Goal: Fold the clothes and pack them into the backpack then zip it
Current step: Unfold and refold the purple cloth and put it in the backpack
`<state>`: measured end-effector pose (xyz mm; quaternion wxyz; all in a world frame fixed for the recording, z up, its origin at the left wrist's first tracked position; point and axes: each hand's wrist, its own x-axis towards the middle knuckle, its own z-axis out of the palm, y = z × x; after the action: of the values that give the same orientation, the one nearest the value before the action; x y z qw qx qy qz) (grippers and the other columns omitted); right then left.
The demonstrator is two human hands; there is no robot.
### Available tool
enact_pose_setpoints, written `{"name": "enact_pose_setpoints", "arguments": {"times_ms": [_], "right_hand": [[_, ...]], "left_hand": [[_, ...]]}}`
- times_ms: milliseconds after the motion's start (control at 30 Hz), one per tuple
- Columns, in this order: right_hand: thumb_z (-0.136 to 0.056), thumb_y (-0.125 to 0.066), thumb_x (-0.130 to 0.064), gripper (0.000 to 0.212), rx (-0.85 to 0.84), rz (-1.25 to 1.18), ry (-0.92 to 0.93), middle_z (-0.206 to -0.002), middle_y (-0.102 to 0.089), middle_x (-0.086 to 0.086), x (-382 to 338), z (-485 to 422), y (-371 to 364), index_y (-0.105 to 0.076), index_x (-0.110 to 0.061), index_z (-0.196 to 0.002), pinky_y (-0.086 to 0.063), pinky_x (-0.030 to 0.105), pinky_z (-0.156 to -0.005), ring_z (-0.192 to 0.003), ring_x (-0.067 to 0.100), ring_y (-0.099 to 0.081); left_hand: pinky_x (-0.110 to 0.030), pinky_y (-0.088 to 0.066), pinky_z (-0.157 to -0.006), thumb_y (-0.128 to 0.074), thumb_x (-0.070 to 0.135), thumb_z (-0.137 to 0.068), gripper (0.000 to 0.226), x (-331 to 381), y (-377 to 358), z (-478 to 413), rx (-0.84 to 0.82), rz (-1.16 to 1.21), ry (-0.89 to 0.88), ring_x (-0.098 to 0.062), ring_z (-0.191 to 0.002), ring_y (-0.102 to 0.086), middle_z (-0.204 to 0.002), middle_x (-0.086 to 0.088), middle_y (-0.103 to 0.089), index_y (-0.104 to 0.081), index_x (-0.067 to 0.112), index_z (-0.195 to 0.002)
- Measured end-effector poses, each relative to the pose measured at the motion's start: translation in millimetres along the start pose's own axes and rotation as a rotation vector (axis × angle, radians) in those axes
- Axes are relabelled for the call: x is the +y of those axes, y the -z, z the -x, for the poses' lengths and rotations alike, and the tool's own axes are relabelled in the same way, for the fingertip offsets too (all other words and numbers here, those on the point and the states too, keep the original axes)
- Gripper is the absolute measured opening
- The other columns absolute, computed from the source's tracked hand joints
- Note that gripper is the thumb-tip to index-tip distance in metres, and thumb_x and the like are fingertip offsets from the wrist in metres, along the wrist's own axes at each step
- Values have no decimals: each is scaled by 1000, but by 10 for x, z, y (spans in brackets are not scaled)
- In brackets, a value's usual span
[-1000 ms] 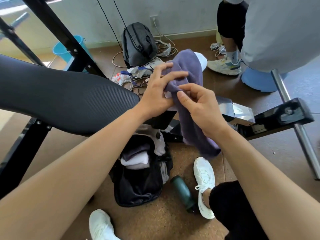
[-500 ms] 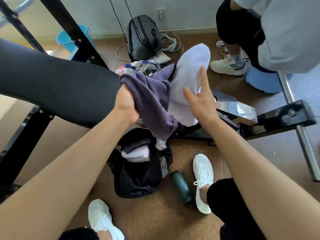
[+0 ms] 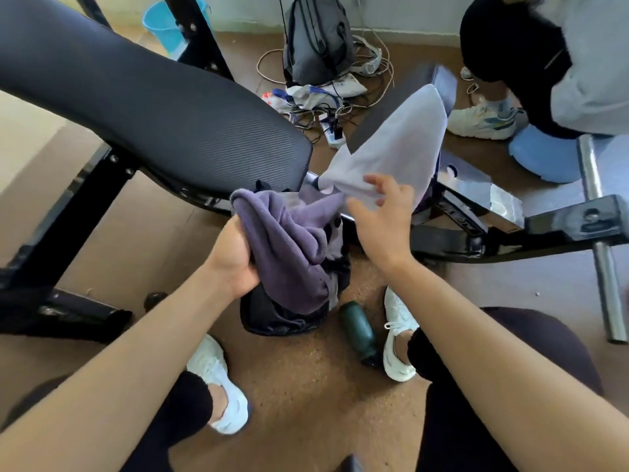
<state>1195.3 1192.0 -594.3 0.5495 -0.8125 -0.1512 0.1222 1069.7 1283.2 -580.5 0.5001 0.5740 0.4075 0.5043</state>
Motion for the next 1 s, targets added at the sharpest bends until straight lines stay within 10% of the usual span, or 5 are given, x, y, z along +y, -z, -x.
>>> {"name": "enact_pose_setpoints", "arguments": {"times_ms": [167, 367, 633, 867, 1000], "right_hand": [[-95, -68, -16, 7, -400, -401, -327, -76, -67, 3, -197, 602, -38, -66, -10, -97, -57, 32, -71, -66, 13, -65], [-90, -76, -11, 34, -650, -449, -448, -91, -74, 11, -56, 1129, -159, -58, -6, -118, -53, 38, -71, -82, 25, -67], [-96, -65, -6, 13, -546, -129, -229, -76, -68, 4, 301, 975, -492, -69, -14, -87, -46, 20, -62, -67, 9, -60], [-97, -66, -9, 10, -687, -68, -129, -81, -68, 7, 344, 638, -421, -74, -9, -101, -44, 23, -71, -76, 15, -58], [-94, -67, 0, 13, -854, -15, -62, -83, -76, 2, 273, 539, -314, -75, -8, -101, -51, 16, -83, -83, 6, -71]], "left_hand": [[-27, -55, -85, -59, 24, -100, 19, 165, 477, 72, -544, 151, 296, -5, -94, -66, -97, 8, -70, -76, 19, -95], [-27, -52, -63, -30, 23, -111, 34, 64, 1110, 153, -384, 217, 838, -8, -69, -65, -81, 4, -65, -57, 18, -90], [-26, -54, -76, -45, -14, -91, 21, -539, 1353, 77, -902, -117, 444, -13, -82, -67, -84, -6, -71, -62, -3, -94], [-32, -55, -92, -58, -4, -84, 54, -880, 1513, -88, -1373, -758, 178, -4, -108, -62, -118, 15, -66, -62, 38, -117], [-34, -53, -93, -56, -1, -89, 44, -842, 1467, -113, -1253, -859, 96, -8, -107, -62, -113, 15, -65, -66, 38, -105]]}}
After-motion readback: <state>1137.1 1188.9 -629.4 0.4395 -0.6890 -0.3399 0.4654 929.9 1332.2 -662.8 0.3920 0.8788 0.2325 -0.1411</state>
